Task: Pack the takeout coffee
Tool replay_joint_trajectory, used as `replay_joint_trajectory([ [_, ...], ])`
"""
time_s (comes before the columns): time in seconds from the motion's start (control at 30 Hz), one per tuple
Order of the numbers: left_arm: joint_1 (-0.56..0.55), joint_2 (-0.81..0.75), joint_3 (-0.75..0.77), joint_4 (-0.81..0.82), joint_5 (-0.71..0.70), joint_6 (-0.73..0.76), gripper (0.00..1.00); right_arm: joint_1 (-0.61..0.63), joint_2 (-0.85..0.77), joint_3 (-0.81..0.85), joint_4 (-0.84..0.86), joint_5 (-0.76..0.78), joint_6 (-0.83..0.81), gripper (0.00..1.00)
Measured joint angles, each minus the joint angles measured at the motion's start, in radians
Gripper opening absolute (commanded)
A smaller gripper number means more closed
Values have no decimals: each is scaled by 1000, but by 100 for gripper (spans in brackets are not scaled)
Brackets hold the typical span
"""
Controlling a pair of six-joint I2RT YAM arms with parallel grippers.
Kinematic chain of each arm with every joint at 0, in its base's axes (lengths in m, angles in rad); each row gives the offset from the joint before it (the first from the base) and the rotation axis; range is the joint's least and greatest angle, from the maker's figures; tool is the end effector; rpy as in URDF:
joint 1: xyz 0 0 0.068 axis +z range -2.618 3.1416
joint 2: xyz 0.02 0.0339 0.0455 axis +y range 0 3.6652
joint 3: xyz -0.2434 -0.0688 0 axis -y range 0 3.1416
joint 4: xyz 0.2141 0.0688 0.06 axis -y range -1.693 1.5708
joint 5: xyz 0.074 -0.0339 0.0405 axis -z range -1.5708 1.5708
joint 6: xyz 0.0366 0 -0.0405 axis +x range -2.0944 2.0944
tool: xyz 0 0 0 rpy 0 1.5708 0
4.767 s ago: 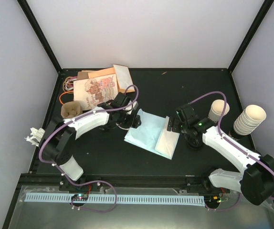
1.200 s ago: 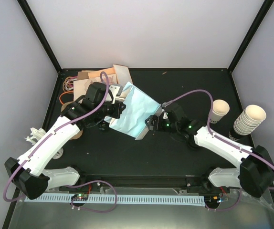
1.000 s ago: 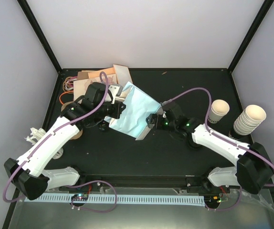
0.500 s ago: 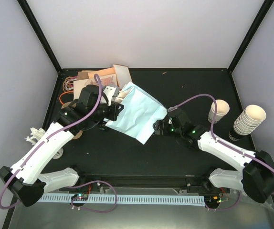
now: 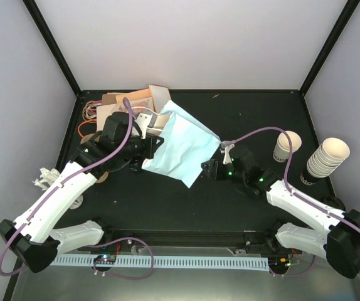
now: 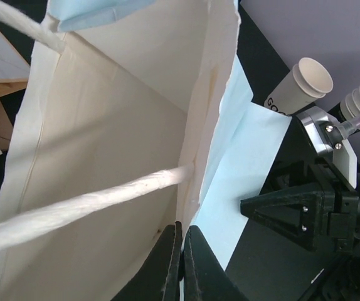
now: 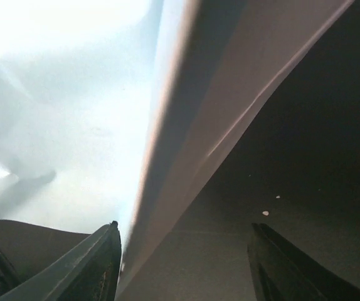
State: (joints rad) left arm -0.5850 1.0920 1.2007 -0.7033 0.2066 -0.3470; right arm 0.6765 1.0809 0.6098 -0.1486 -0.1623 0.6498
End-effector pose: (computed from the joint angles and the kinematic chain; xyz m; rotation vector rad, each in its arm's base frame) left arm 0.1669 -0.1196 0.3509 0.3897 2.2172 -0.7444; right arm 0.1625 0.1380 0.2206 -0.1289 2.3330 0.8897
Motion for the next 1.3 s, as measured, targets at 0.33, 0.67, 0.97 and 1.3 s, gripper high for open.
replay_joint_trajectory([
  [0.33, 0, 0, 0, 9, 16, -8, 2, 0, 8, 2, 10, -6, 11, 22],
  [0.67, 4, -3, -9, 16, 14, -24, 2, 0, -35, 1, 8, -21, 8, 1],
  [0.97, 49, -8, -11, 16, 21, -29, 2, -16, -87, 1, -18, -45, -12, 1],
  [1.3, 196, -3, -22, 15, 193, 24, 2, -67, -134, 1, -35, -156, -114, 3],
])
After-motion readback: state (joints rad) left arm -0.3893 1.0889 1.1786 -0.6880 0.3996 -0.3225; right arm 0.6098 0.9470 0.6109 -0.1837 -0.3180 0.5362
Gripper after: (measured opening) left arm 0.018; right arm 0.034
